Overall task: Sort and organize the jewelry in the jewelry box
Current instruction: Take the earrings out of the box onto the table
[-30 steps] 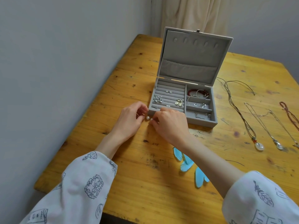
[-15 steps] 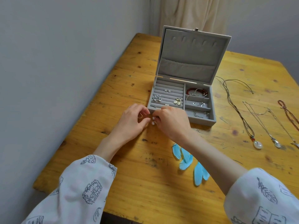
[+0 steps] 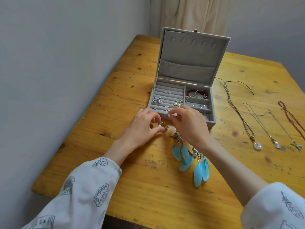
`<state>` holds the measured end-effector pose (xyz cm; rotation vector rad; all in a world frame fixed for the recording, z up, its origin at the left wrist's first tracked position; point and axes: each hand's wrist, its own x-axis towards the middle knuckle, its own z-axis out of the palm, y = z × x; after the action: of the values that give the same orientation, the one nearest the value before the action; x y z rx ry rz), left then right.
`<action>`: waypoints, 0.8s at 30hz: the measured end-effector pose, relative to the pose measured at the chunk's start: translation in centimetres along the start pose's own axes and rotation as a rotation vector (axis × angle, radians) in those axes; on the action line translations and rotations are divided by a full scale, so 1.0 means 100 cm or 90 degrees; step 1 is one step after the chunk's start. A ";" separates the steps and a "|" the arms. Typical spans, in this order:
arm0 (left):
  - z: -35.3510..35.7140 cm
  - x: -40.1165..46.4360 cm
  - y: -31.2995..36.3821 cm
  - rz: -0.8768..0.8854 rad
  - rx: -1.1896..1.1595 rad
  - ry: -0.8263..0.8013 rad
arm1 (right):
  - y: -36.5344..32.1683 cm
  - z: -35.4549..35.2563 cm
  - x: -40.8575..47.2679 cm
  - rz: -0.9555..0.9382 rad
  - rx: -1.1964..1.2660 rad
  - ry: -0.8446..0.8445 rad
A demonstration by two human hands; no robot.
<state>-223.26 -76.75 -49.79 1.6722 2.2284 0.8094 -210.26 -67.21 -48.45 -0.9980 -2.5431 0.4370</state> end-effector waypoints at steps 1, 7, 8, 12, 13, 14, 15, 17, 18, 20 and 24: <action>0.001 0.000 0.001 0.001 0.003 -0.002 | 0.002 0.000 -0.001 -0.002 -0.003 -0.003; -0.001 -0.003 -0.003 -0.007 0.024 0.005 | 0.002 -0.001 0.000 -0.076 -0.022 0.031; -0.003 -0.003 -0.006 -0.016 0.027 0.011 | 0.002 -0.002 0.001 -0.102 -0.038 0.026; -0.013 -0.001 -0.016 -0.089 -0.002 0.078 | -0.008 0.000 0.010 -0.201 -0.099 0.007; -0.013 0.001 -0.016 -0.108 -0.016 0.091 | -0.012 0.002 0.014 -0.228 -0.107 0.005; -0.013 0.003 -0.015 -0.125 -0.030 0.103 | -0.015 0.005 0.017 -0.250 -0.116 -0.003; -0.013 0.004 -0.014 -0.140 -0.045 0.113 | -0.018 0.008 0.019 -0.265 -0.128 -0.024; -0.013 0.007 -0.013 -0.166 -0.066 0.119 | -0.022 0.013 0.022 -0.265 -0.149 -0.057; -0.013 0.008 -0.013 -0.175 -0.070 0.115 | -0.023 0.014 0.023 -0.264 -0.155 -0.061; -0.014 0.009 -0.013 -0.185 -0.074 0.105 | -0.024 0.017 0.023 -0.260 -0.158 -0.065; -0.014 0.009 -0.012 -0.194 -0.093 0.103 | -0.025 0.021 0.023 -0.259 -0.139 -0.060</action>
<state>-225.22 -76.55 -49.26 1.2002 2.3843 1.0262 -214.17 -67.67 -48.73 -0.5096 -2.8296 0.0929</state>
